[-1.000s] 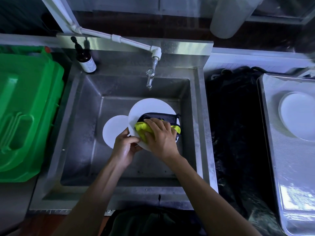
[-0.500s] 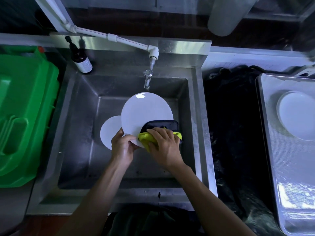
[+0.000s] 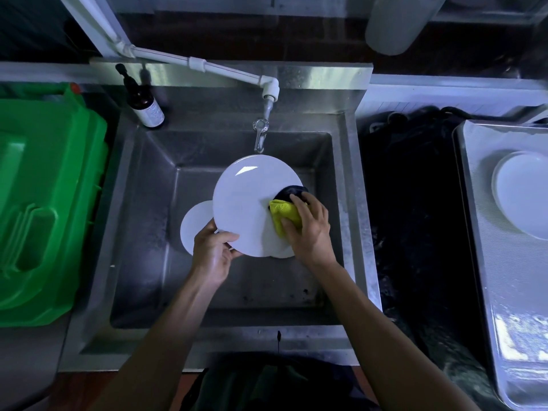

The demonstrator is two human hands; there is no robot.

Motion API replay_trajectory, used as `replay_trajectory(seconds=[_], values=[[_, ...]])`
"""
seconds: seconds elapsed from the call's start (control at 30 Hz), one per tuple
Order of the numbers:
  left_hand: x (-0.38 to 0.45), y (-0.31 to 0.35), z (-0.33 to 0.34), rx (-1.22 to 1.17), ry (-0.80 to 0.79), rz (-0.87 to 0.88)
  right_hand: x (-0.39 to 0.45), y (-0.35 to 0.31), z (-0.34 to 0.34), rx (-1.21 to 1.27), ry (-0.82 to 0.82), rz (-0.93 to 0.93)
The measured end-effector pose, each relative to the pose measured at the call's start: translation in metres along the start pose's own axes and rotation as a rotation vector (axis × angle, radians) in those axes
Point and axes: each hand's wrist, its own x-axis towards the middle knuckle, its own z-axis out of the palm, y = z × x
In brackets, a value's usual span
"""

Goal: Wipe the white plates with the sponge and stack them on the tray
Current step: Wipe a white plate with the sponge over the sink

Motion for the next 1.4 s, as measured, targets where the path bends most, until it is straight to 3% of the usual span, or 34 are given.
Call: replay_trajectory(seconds=[0.5, 0.8, 0.97, 1.4], values=[[-0.004, 0.012, -0.022, 0.323, -0.082, -0.015, 0.022, 0.007, -0.012, 0.158, -0.047, 0.104], [0.000, 0.032, -0.027, 0.548, -0.166, -0.044, 0.038, -0.007, -0.028, 0.093, -0.140, -0.040], [0.006, 0.045, -0.023, 0.712, -0.231, 0.029, 0.042, -0.016, -0.033, 0.025, -0.188, -0.112], [0.026, 0.045, -0.010, 1.094, -0.371, 0.251, 0.029, -0.036, -0.032, -0.267, -0.126, -0.378]])
